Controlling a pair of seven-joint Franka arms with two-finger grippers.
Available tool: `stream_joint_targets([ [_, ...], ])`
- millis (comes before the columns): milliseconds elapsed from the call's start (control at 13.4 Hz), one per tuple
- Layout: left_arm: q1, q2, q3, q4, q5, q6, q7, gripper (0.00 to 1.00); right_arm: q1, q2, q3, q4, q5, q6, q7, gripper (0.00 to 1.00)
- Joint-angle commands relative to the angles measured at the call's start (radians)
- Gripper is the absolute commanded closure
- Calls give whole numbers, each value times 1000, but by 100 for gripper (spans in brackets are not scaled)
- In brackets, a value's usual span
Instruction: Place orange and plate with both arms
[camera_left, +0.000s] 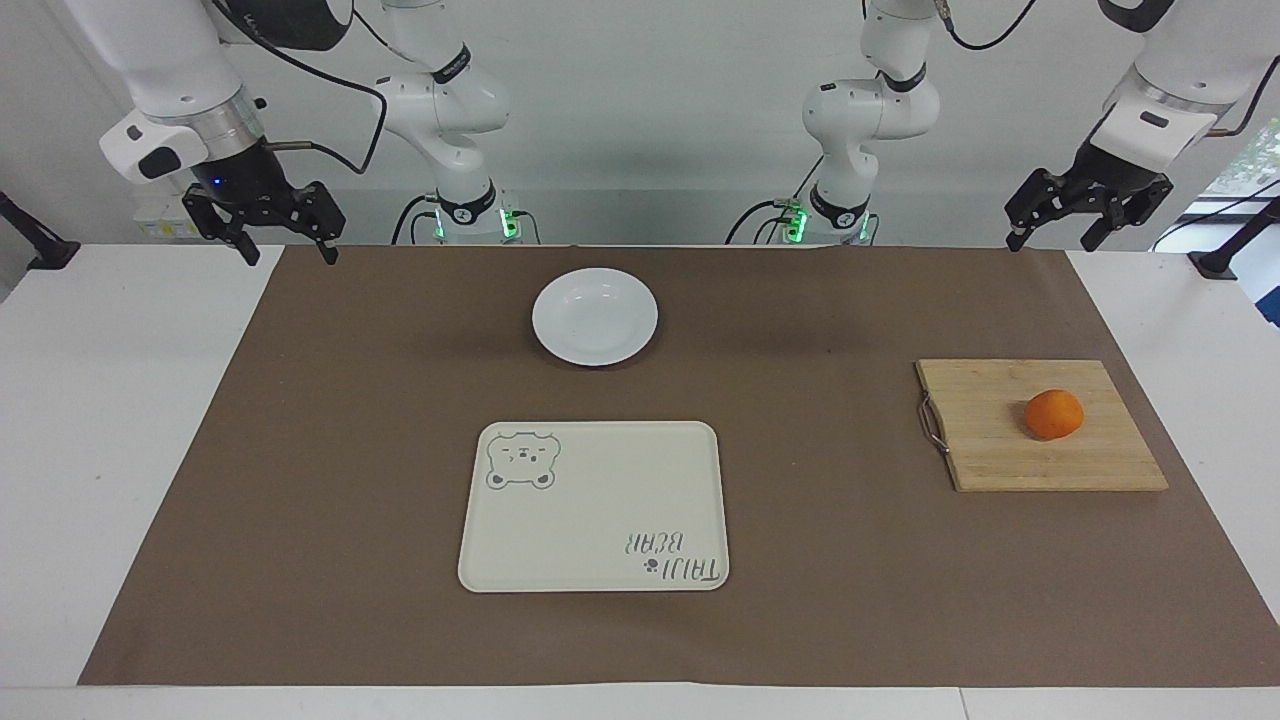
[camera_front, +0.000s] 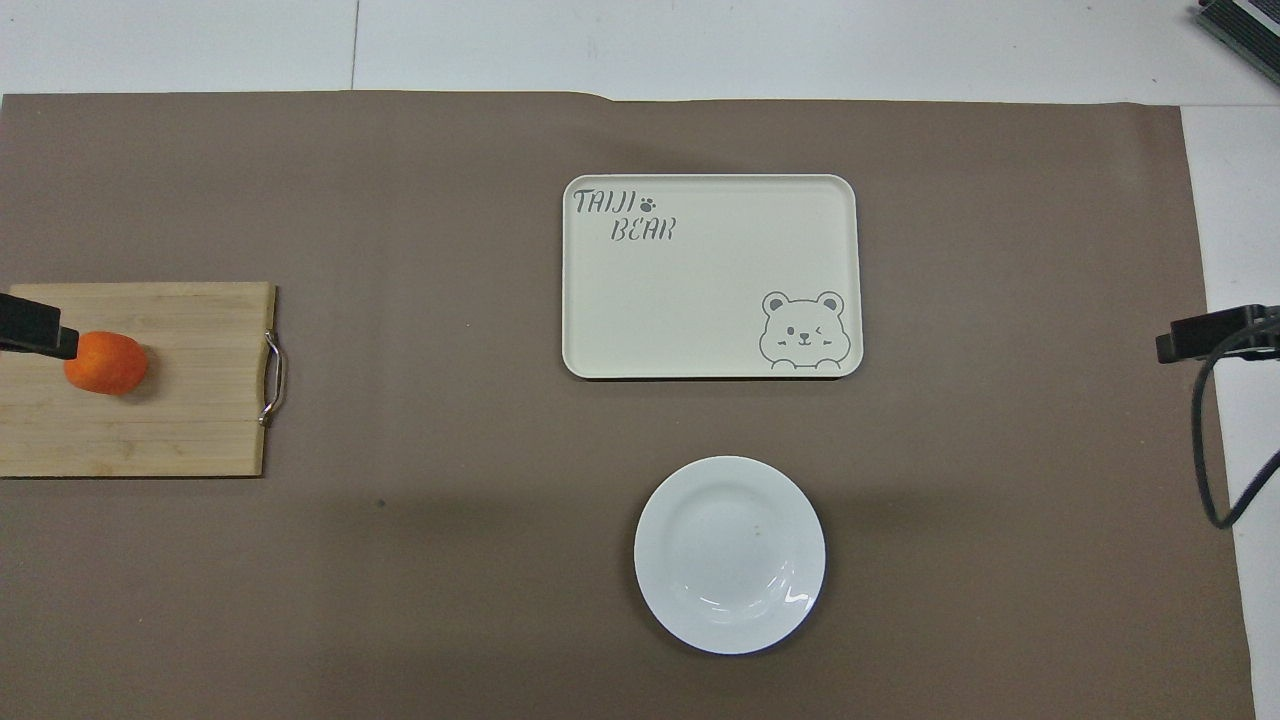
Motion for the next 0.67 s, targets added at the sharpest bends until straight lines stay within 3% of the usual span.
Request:
stream_joint_targets([
  [0, -6, -19, 3, 1, -3, -22, 12, 0, 2, -10, 13, 16, -30, -2, 20, 0],
  [597, -9, -19, 0, 1, -3, -17, 4, 0, 0, -43, 25, 13, -13, -20, 16, 0],
])
